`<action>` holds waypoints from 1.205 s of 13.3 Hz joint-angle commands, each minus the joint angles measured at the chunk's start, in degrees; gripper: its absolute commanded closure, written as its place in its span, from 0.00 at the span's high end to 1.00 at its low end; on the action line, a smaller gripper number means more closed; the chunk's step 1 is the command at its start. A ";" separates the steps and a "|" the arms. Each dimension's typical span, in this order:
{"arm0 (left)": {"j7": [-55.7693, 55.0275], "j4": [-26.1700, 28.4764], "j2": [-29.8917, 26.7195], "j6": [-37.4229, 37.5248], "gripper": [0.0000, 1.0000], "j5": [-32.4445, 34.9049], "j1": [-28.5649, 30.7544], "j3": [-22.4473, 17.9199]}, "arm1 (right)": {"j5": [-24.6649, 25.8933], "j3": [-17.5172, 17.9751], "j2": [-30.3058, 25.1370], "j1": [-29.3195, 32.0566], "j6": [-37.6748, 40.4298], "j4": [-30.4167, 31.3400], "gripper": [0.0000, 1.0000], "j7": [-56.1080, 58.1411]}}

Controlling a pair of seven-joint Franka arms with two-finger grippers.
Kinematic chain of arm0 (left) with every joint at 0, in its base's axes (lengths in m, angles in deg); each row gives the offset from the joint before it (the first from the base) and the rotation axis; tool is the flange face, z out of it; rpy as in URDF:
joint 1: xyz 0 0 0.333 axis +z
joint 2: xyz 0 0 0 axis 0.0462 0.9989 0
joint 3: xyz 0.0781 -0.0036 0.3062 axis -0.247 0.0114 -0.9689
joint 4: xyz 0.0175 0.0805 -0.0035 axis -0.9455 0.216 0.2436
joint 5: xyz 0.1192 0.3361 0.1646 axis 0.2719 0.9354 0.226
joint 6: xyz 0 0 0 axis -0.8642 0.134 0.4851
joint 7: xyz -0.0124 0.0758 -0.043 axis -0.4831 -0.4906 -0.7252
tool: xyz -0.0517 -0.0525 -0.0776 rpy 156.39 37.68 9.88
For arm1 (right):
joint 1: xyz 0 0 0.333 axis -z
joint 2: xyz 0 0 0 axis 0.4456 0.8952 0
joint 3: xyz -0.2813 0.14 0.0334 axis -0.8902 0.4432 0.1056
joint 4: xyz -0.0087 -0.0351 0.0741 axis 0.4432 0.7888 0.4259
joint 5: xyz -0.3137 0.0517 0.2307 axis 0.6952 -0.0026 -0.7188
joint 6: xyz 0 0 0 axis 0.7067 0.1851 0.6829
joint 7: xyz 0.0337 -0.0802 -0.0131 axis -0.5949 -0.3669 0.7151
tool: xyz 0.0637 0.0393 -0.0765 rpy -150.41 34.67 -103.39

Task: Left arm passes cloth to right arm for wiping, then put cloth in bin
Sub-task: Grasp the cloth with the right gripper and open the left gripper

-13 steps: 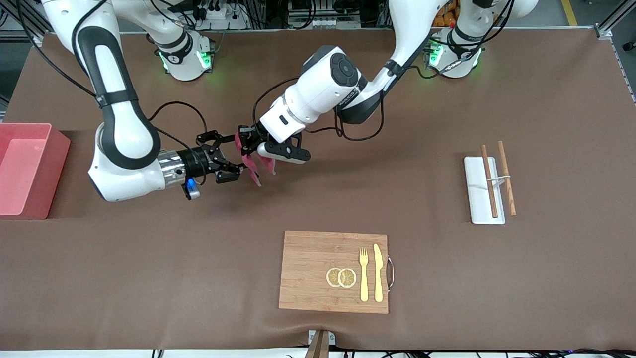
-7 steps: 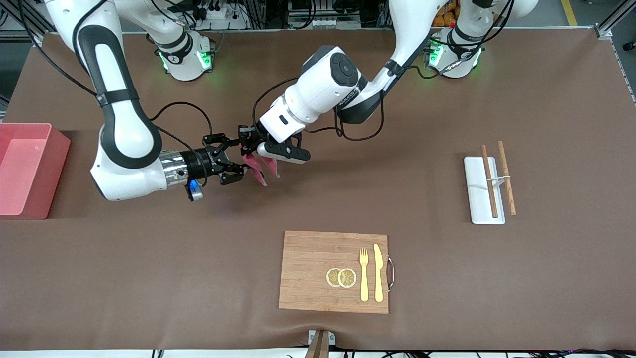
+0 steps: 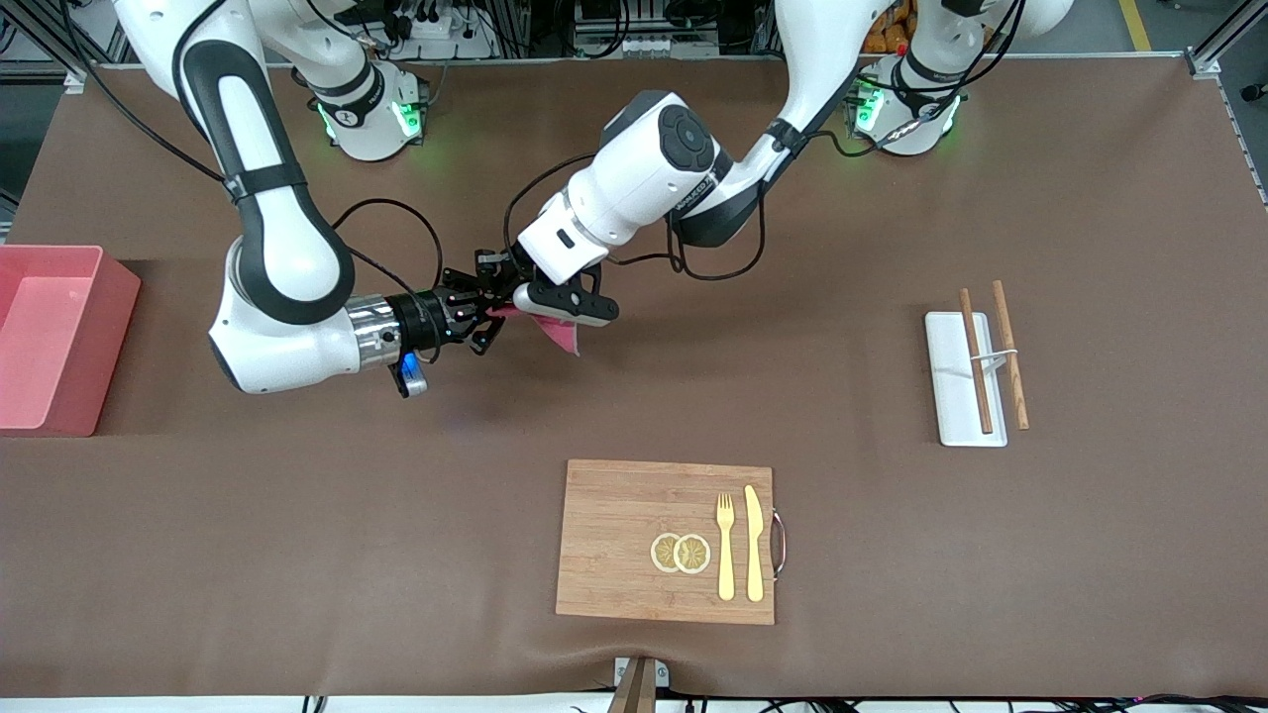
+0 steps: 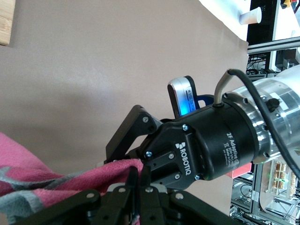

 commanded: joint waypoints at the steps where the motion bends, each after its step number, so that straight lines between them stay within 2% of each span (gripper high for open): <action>1: -0.45 -0.30 -0.45 -0.72 0.00 -0.19 -0.65 -0.80 | -0.55 -0.44 -0.66 0.35 -0.27 0.41 0.00 -0.10; 2: -0.45 -0.21 -0.62 -0.72 0.00 -0.19 -0.65 -0.80 | -0.20 -0.44 -0.48 1.13 -0.27 0.41 0.00 -0.01; 3: -0.36 -0.21 -0.71 -0.72 0.05 -0.19 -0.39 -0.80 | -0.19 -0.44 -0.48 1.57 -0.01 0.41 0.00 0.43; 4: -0.36 -0.21 -0.89 -0.72 0.83 -0.19 -0.04 -0.80 | -0.19 -0.44 -0.57 1.58 0.25 0.41 0.00 0.52; 5: -0.45 -0.12 -1.41 -0.63 1.00 -0.27 -0.04 -0.89 | -0.19 -0.44 -0.57 1.58 0.25 0.41 0.00 0.52; 7: -0.36 1.45 -3.25 -0.54 1.00 -0.27 0.92 -0.98 | 1.64 -0.62 -0.57 0.97 -0.45 0.32 0.00 1.57; 8: -0.19 2.16 -3.78 -0.28 1.00 0.16 1.97 -1.06 | 5.92 -0.53 -0.48 1.23 -1.75 0.50 0.00 4.80; 11: -0.27 4.26 -6.15 1.73 1.00 2.53 5.92 -0.98 | 11.92 -0.53 0.74 0.88 -6.14 1.03 0.00 11.15; 14: -0.19 5.42 -9.41 11.72 1.00 7.79 13.56 -0.98 | 26.48 -0.44 2.32 -1.76 -14.05 1.03 0.00 11.25; 16: 0.60 5.42 -10.90 17.89 1.00 10.17 18.48 -0.98 | 32.47 -0.53 2.24 -1.68 -14.69 1.03 0.00 11.25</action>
